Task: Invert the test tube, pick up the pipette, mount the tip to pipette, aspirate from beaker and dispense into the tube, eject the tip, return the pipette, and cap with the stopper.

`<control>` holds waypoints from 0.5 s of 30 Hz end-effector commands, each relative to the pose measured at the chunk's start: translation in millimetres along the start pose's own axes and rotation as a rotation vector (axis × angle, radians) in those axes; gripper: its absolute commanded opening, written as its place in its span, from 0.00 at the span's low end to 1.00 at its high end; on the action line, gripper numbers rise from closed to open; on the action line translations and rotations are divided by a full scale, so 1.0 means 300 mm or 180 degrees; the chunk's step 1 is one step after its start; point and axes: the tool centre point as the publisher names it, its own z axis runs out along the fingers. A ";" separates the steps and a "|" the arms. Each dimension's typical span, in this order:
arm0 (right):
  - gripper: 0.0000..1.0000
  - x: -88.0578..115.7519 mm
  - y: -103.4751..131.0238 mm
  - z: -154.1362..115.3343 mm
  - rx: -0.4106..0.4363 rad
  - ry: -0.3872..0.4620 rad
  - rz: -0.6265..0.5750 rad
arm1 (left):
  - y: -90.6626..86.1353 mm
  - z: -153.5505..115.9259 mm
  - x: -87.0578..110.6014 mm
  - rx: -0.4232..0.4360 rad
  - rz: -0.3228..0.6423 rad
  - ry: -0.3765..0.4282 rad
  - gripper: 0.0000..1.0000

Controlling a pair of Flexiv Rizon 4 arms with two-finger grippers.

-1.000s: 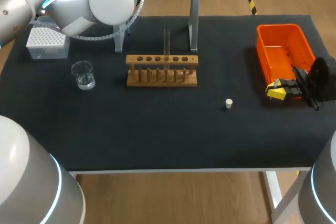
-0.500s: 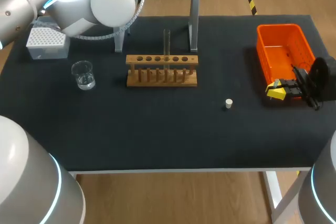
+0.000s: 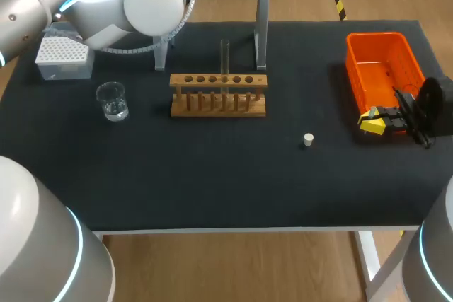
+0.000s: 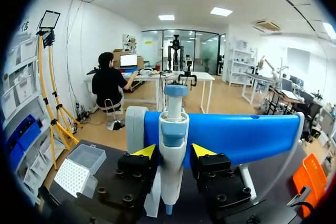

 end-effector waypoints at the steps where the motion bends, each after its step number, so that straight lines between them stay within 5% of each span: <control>1: 0.00 0.002 -0.001 0.000 0.0003 -0.0001 -0.0003 | -0.002 0.011 0.001 -0.0023 -0.0009 -0.0005 0.42; 15: 0.00 0.002 -0.001 0.000 0.0003 -0.0001 -0.0003 | -0.003 0.027 -0.001 -0.0034 -0.0011 -0.0010 0.40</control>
